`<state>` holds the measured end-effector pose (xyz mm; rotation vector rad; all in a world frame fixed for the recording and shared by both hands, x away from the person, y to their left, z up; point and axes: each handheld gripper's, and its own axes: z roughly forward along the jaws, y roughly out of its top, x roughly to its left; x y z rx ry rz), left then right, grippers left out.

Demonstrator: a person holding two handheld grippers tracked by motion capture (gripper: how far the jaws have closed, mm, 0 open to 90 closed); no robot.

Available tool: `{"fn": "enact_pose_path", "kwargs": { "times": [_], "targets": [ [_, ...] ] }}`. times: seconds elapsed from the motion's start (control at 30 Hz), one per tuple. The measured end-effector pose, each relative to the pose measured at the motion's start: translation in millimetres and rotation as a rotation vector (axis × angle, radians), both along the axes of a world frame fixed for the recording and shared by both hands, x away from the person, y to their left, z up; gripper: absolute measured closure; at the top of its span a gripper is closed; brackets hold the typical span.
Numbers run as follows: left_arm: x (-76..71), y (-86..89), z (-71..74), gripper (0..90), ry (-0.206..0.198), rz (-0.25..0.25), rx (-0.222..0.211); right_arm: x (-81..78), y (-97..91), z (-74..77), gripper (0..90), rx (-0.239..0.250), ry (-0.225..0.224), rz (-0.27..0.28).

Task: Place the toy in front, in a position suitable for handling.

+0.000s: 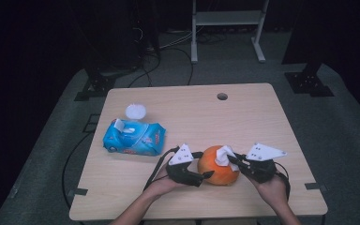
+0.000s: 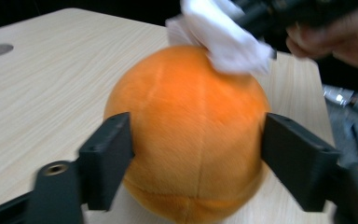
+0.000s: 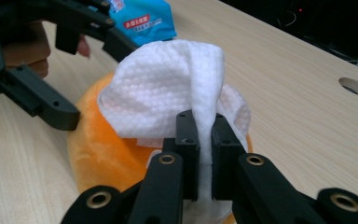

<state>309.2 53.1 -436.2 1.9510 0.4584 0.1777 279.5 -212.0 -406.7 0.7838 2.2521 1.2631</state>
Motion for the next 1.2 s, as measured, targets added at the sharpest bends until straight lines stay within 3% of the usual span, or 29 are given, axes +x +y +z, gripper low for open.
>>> {"fn": "enact_pose_path", "kwargs": {
  "times": [0.07, 0.13, 0.27, 0.37, 0.47, 0.53, 0.63, 0.73, 0.8, 0.9, 0.97, 1.07, 1.1, 1.2],
  "targets": [
    [-0.3, -1.7, -3.1, 20.8, 0.007, 0.0, 0.006, -0.4, 3.5, 0.9, 83.6, -0.015, -0.001, 0.007],
    [-3.0, -1.8, -2.8, 28.6, -0.022, -0.007, 0.019, -2.2, 6.8, 2.9, 83.6, -0.014, -0.013, 0.007],
    [-6.7, -5.6, 0.1, 34.1, -0.046, -0.012, 0.022, -10.4, 18.3, 7.5, 83.5, 0.092, -0.001, 0.109],
    [-8.7, -5.9, 0.4, 34.9, -0.064, -0.012, 0.036, -16.6, 37.8, 6.8, 83.6, 0.028, -0.022, 0.14],
    [-7.5, -2.4, -0.5, 36.7, -0.061, -0.012, 0.026, -11.6, 33.8, 7.2, 83.7, 0.035, -0.006, 0.118],
    [-6.0, -1.3, -1.0, 36.3, -0.06, -0.013, 0.027, -5.0, 20.7, 7.3, 83.6, 0.044, 0.0, 0.07],
    [-3.4, -1.7, -2.0, 30.6, -0.02, -0.022, 0.005, 0.6, 7.1, 2.7, 83.7, 0.048, 0.026, 0.026],
    [-3.9, -3.5, -2.0, 27.4, -0.023, -0.019, 0.022, -1.3, 9.7, 2.5, 83.6, 0.065, 0.028, 0.025],
    [-4.8, -3.7, -2.1, 27.1, -0.029, -0.02, 0.023, -6.4, 20.1, 4.0, 83.6, 0.108, 0.026, 0.094],
    [-5.4, -1.7, -2.2, 30.3, -0.051, -0.019, 0.046, -10.9, 35.8, 3.3, 83.6, 0.054, 0.013, 0.128],
    [-4.8, 1.0, -2.7, 32.8, -0.048, -0.012, 0.044, -8.4, 33.2, 4.2, 83.7, 0.05, 0.014, 0.118],
    [-4.4, 1.2, -2.2, 34.7, -0.051, -0.014, 0.035, -2.3, 18.2, 4.1, 83.7, 0.042, 0.017, 0.05],
    [-4.4, 0.6, -2.3, 34.7, -0.05, -0.015, 0.03, 0.0, 12.1, 2.7, 83.7, 0.059, 0.031, 0.037],
    [-4.4, -2.5, -3.9, 30.0, -0.047, -0.025, 0.024, -0.4, 10.1, 2.7, 83.6, 0.061, 0.033, 0.024]
  ]
}}
